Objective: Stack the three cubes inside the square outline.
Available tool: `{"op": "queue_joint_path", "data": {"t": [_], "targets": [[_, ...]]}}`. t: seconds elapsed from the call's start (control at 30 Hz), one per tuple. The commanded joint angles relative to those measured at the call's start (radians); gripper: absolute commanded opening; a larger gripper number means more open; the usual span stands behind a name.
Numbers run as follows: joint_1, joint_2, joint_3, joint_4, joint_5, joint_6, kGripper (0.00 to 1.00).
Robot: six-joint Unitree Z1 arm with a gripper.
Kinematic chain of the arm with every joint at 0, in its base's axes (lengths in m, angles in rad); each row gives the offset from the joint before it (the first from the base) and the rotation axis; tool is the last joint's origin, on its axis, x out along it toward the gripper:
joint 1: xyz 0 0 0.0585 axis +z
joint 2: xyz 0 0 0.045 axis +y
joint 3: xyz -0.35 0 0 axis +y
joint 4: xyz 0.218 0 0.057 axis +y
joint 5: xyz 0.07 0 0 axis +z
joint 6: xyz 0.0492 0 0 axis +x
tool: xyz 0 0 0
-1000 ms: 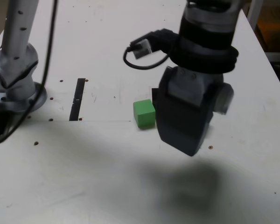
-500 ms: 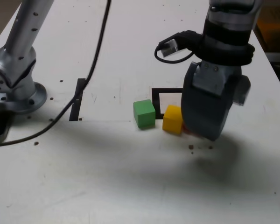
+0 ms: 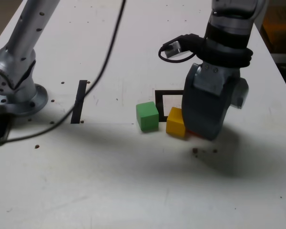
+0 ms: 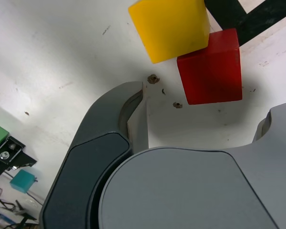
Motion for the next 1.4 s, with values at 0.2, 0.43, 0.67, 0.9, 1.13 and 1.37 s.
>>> {"op": "queue_joint_path", "data": {"t": [0.2,0.43,0.67,0.9,1.13,1.37], "targets": [[0.008,0.027,-0.001,-0.003,-0.019,0.021,0.89],[0.021,0.046,-0.001,-0.003,-0.029,0.042,0.89],[0.037,0.071,-0.002,-0.003,-0.044,0.071,0.89],[0.043,0.08,0.001,-0.003,-0.053,0.081,0.86],[0.044,0.084,0.001,-0.026,-0.007,0.08,0.58],[0.044,0.083,-0.001,-0.05,0.058,0.071,0.35]]}}
